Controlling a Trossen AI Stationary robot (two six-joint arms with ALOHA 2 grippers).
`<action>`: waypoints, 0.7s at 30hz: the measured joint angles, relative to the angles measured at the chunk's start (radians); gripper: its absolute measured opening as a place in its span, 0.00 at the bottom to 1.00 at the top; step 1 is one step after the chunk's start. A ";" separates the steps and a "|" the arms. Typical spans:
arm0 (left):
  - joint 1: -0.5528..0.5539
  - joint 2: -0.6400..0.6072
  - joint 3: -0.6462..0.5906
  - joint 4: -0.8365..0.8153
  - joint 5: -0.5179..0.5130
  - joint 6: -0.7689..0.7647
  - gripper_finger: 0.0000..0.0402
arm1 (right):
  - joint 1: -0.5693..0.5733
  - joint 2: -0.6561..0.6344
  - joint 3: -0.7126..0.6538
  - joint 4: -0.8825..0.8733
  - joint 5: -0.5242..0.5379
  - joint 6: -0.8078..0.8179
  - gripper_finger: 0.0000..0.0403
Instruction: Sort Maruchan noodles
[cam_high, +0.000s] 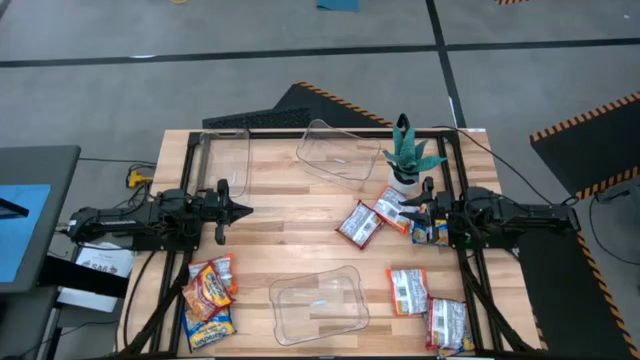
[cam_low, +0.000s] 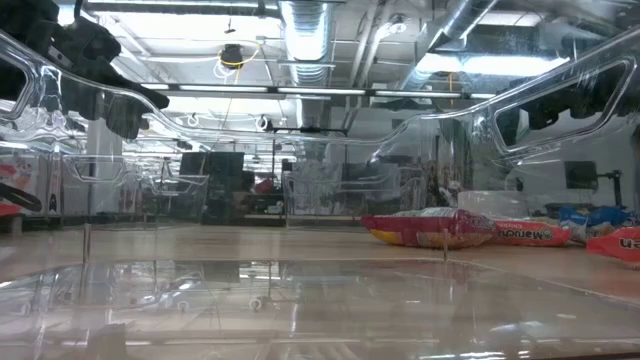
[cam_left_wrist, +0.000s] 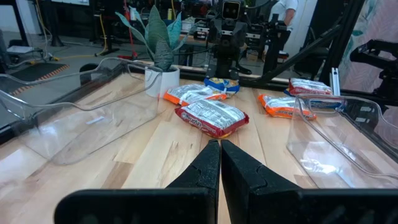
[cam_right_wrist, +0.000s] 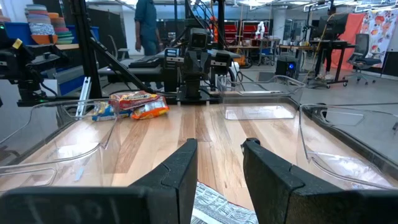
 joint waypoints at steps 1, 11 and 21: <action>0.000 0.000 0.000 0.000 0.000 0.000 0.00 | 0.000 0.000 0.000 0.000 0.000 0.000 0.38; 0.000 0.000 0.000 0.000 0.000 0.000 0.00 | 0.000 0.000 0.000 0.000 0.000 0.000 0.38; 0.000 0.000 0.000 0.000 0.000 0.000 0.00 | 0.000 0.000 0.000 0.003 0.000 -0.017 0.38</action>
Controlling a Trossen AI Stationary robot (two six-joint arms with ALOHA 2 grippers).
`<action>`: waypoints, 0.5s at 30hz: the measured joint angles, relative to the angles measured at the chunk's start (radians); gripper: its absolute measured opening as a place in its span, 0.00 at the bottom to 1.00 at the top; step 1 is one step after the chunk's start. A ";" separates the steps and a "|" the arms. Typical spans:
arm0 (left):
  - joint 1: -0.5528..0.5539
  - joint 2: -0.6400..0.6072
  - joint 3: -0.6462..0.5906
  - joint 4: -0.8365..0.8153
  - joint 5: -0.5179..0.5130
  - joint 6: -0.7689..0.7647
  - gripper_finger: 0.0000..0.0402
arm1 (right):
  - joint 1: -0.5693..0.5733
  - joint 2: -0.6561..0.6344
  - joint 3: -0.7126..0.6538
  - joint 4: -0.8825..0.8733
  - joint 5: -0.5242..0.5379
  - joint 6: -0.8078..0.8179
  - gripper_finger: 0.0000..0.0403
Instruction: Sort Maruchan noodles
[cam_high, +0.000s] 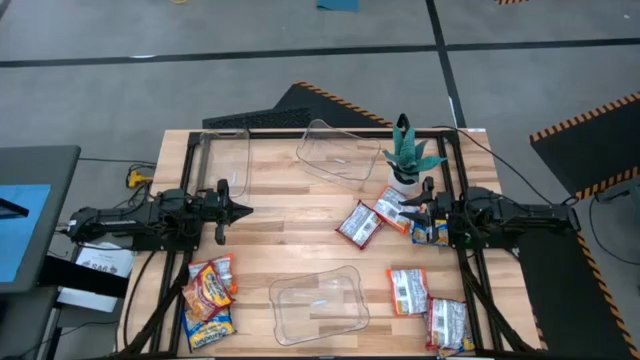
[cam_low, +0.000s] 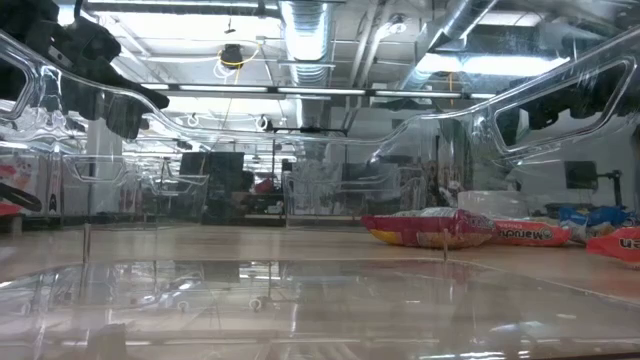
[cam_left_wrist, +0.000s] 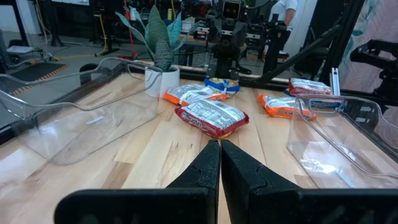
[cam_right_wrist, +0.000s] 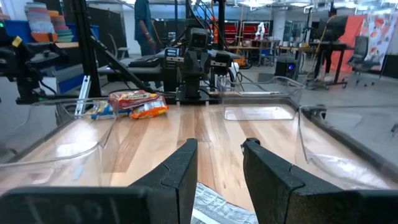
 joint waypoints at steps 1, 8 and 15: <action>0.000 0.000 0.000 0.000 0.000 0.000 0.00 | 0.000 0.000 0.000 0.004 0.000 -0.016 0.38; 0.000 0.000 0.000 0.000 0.000 0.000 0.00 | 0.000 0.000 0.000 0.012 0.000 -0.024 0.38; 0.000 0.000 0.000 0.000 0.000 0.000 0.00 | 0.000 0.000 0.000 0.065 0.000 -0.018 0.38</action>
